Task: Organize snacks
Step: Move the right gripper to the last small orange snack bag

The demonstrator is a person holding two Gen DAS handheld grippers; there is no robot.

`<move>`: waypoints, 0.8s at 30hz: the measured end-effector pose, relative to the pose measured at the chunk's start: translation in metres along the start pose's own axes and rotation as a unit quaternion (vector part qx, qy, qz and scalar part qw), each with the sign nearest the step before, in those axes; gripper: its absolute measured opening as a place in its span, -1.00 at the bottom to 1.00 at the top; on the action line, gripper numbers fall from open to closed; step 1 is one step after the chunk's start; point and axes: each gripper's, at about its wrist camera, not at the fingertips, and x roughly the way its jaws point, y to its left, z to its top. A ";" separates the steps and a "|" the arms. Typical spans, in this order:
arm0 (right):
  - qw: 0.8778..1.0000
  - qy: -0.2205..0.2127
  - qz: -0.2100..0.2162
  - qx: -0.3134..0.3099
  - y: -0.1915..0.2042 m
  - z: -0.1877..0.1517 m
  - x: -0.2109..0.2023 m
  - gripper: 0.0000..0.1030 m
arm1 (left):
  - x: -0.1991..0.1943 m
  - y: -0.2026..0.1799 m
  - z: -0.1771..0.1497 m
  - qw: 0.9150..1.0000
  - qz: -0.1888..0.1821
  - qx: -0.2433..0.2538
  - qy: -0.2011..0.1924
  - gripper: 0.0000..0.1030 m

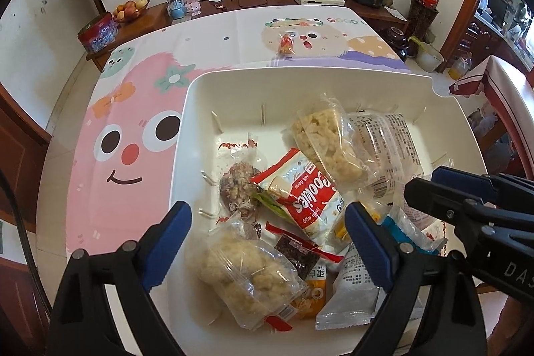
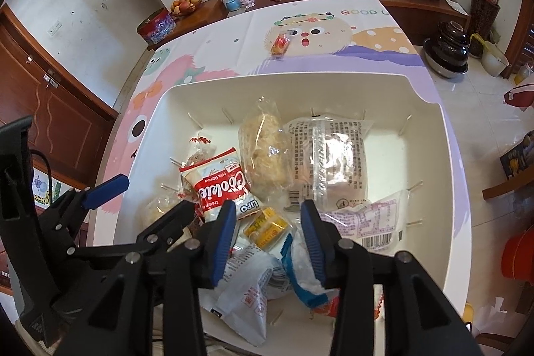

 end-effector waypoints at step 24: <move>0.993 -0.088 -0.014 -0.074 0.033 0.077 -0.068 -0.20 | -0.078 0.026 0.081 0.991 0.061 0.029 -0.115 0.80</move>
